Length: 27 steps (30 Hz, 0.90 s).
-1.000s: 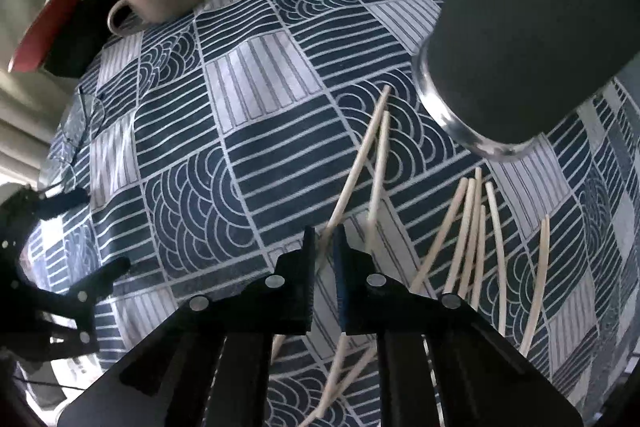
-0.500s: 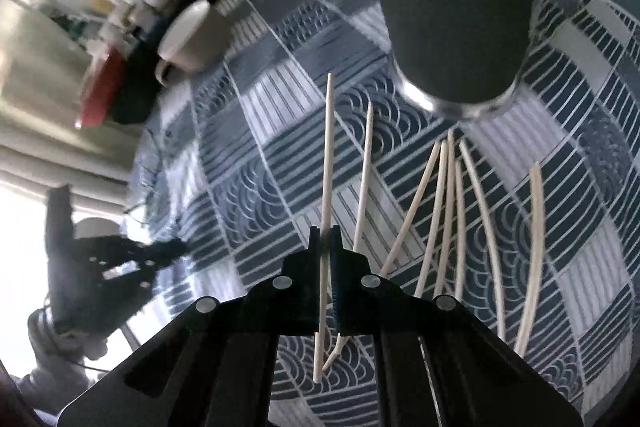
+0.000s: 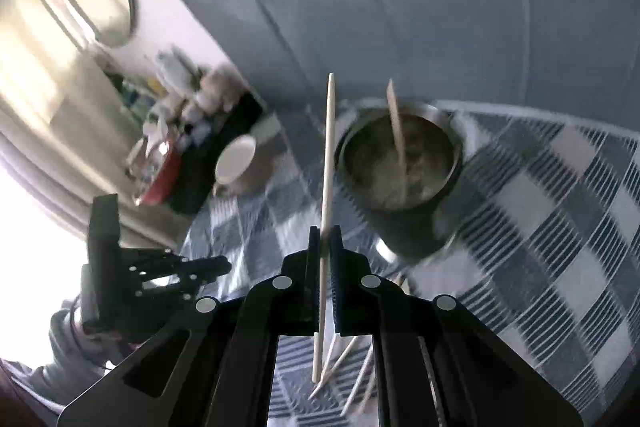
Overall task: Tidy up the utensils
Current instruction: 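Lift the stick over the black holder and open the right gripper to drop it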
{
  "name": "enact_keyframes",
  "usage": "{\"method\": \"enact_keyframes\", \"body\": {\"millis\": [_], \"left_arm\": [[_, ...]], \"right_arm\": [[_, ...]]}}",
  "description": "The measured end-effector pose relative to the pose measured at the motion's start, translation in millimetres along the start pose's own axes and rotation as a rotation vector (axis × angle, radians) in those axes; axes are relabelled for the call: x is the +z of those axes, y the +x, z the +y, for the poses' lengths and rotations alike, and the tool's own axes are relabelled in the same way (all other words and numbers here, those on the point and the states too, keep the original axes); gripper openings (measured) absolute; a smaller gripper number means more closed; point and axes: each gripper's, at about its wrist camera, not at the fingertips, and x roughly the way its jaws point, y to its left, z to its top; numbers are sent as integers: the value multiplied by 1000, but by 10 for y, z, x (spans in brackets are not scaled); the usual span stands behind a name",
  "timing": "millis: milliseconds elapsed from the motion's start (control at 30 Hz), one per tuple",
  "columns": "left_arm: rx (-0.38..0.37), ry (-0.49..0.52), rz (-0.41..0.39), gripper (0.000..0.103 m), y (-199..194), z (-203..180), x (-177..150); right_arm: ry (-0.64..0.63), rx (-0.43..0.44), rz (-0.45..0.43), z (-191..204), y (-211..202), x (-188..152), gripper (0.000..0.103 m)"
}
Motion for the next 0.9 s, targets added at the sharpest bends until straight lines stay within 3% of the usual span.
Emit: {"method": "enact_keyframes", "body": {"millis": [200, 400, 667, 900], "left_arm": [[-58, -28, -117, 4, -181, -103, 716], [-101, -57, -165, 4, -60, -227, 1218], [-101, -62, -123, 4, 245, -336, 1415], [-93, -67, -103, 4, 342, -358, 1399]], "right_arm": [[-28, 3, -166, -151, -126, 450, 4], [-64, 32, -324, -320, 51, 696, 5], [-73, -10, -320, -653, 504, 486, 5], [-108, -6, -279, -672, 539, 140, 5]]}}
